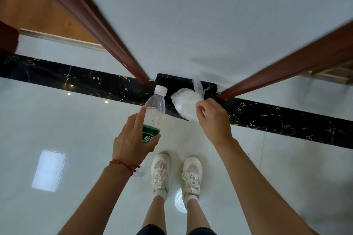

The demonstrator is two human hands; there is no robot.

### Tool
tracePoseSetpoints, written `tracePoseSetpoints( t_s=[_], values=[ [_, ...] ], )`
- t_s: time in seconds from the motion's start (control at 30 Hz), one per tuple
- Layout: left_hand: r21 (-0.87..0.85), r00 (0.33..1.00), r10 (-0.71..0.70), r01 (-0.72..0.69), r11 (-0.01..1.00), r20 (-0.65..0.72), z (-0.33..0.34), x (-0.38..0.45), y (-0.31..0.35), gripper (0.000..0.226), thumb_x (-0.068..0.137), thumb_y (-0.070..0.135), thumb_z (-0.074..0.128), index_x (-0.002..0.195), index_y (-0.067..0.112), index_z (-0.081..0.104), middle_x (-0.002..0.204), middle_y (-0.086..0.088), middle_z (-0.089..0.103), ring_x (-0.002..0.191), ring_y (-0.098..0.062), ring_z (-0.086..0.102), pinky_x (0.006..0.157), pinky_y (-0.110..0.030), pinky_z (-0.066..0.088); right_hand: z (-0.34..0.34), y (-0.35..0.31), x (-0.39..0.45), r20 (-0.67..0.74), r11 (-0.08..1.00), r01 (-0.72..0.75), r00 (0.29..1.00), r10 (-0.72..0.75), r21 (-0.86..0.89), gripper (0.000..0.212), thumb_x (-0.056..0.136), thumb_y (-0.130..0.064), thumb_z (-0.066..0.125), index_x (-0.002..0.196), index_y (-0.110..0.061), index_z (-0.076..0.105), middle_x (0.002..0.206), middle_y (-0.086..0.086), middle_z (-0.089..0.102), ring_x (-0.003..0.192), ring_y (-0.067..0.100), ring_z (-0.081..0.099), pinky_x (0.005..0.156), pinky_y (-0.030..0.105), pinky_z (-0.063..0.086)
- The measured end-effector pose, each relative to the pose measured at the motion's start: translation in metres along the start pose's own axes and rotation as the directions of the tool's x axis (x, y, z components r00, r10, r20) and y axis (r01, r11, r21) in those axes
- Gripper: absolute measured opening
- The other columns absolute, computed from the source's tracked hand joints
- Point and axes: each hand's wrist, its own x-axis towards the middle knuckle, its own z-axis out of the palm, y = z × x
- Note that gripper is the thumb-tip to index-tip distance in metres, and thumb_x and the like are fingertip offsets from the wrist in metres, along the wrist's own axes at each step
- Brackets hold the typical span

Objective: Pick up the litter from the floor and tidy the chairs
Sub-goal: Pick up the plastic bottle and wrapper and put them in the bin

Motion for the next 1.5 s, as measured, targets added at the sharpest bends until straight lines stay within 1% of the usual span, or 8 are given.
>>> tracePoseSetpoints(
  t_s=[0.2, 0.33, 0.47, 0.53, 0.77, 1.0, 1.27, 1.5],
  values=[
    [0.024, 0.999, -0.006, 0.005, 1.0, 0.034, 0.021, 0.012, -0.023, 0.085, 0.071, 0.031, 0.077, 0.14, 0.007, 0.033, 0.118, -0.018, 0.054, 0.09, -0.033, 0.059, 0.062, -0.041, 0.053, 0.038, 0.019, 0.015, 0.04, 0.996, -0.084, 0.996, 0.085, -0.029, 0.003, 0.077, 0.0, 0.063, 0.079, 0.002, 0.063, 0.073, 0.017, 0.059, 0.06, 0.032, 0.058, 0.048, 0.032, 0.048],
    [0.035, 0.998, 0.014, -0.016, 0.999, 0.055, 0.024, 0.019, -0.025, 0.083, 0.072, 0.031, 0.076, 0.14, 0.007, 0.033, 0.12, -0.018, 0.053, 0.092, -0.033, 0.059, 0.063, -0.04, 0.053, 0.037, 0.019, 0.006, 0.065, 0.99, -0.121, 0.99, 0.126, -0.078, 0.019, 0.078, -0.008, 0.068, 0.094, 0.002, 0.063, 0.091, 0.018, 0.063, 0.084, 0.034, 0.06, 0.061, 0.038, 0.053],
    [0.069, 0.995, 0.036, -0.043, 0.997, 0.092, 0.026, 0.033, -0.024, 0.084, 0.076, 0.036, 0.071, 0.144, 0.013, 0.026, 0.126, -0.015, 0.05, 0.099, -0.031, 0.057, 0.068, -0.041, 0.053, 0.021, 0.018, -0.012, 0.085, 0.98, -0.124, 0.987, 0.138, -0.154, 0.04, 0.086, -0.032, 0.051, 0.108, 0.0, 0.061, 0.109, 0.018, 0.063, 0.103, 0.033, 0.058, 0.08, 0.041, 0.05],
    [0.101, 0.993, 0.056, -0.067, 0.993, 0.106, 0.027, 0.043, -0.02, 0.083, 0.079, 0.039, 0.067, 0.145, 0.017, 0.022, 0.129, -0.012, 0.047, 0.102, -0.028, 0.055, 0.071, -0.038, 0.053, 0.013, 0.018, -0.021, 0.105, 0.966, -0.162, 0.977, 0.185, -0.201, 0.043, 0.086, -0.033, 0.051, 0.114, -0.001, 0.059, 0.117, 0.018, 0.061, 0.11, 0.033, 0.055, 0.086, 0.043, 0.047],
    [0.292, 0.957, 0.101, -0.183, 0.939, 0.273, 0.045, 0.103, -0.001, 0.078, 0.083, 0.04, 0.061, 0.144, 0.022, 0.017, 0.13, -0.008, 0.041, 0.108, -0.023, 0.049, 0.077, -0.035, 0.049, 0.001, 0.026, -0.034, 0.153, 0.944, -0.209, 0.955, 0.253, -0.256, 0.044, 0.087, -0.034, 0.053, 0.118, -0.004, 0.058, 0.123, 0.016, 0.058, 0.114, 0.034, 0.053, 0.091, 0.043, 0.043],
    [0.406, 0.931, 0.17, -0.298, 0.864, 0.322, 0.078, 0.158, 0.013, 0.072, 0.085, 0.044, 0.058, 0.142, 0.019, 0.021, 0.122, -0.01, 0.047, 0.104, -0.026, 0.051, 0.077, -0.037, 0.048, 0.003, 0.039, -0.027, 0.132, 0.942, -0.233, 0.954, 0.27, -0.24, 0.045, 0.086, -0.034, 0.052, 0.119, -0.003, 0.057, 0.123, 0.017, 0.058, 0.115, 0.034, 0.052, 0.091, 0.044, 0.043],
    [0.348, 0.955, 0.259, -0.294, 0.89, 0.144, 0.076, 0.135, 0.014, 0.069, 0.089, 0.044, 0.052, 0.144, 0.012, 0.026, 0.146, -0.012, 0.032, 0.135, -0.027, 0.025, 0.106, -0.041, 0.025, 0.007, 0.043, -0.023, 0.121, 0.948, -0.232, 0.957, 0.262, -0.217, 0.044, 0.086, -0.032, 0.053, 0.118, -0.003, 0.056, 0.123, 0.018, 0.057, 0.114, 0.035, 0.051, 0.091, 0.046, 0.044],
    [0.277, 0.96, 0.276, -0.275, 0.921, 0.039, 0.028, 0.057, 0.009, 0.062, 0.081, 0.036, 0.066, 0.13, 0.002, 0.048, 0.132, -0.022, 0.049, 0.125, -0.041, 0.042, 0.1, -0.053, 0.032, -0.022, 0.019, -0.023, 0.141, 0.954, -0.202, 0.961, 0.236, -0.223, 0.046, 0.085, -0.033, 0.053, 0.118, 0.0, 0.056, 0.121, 0.02, 0.058, 0.113, 0.036, 0.053, 0.09, 0.045, 0.045]
  ],
)
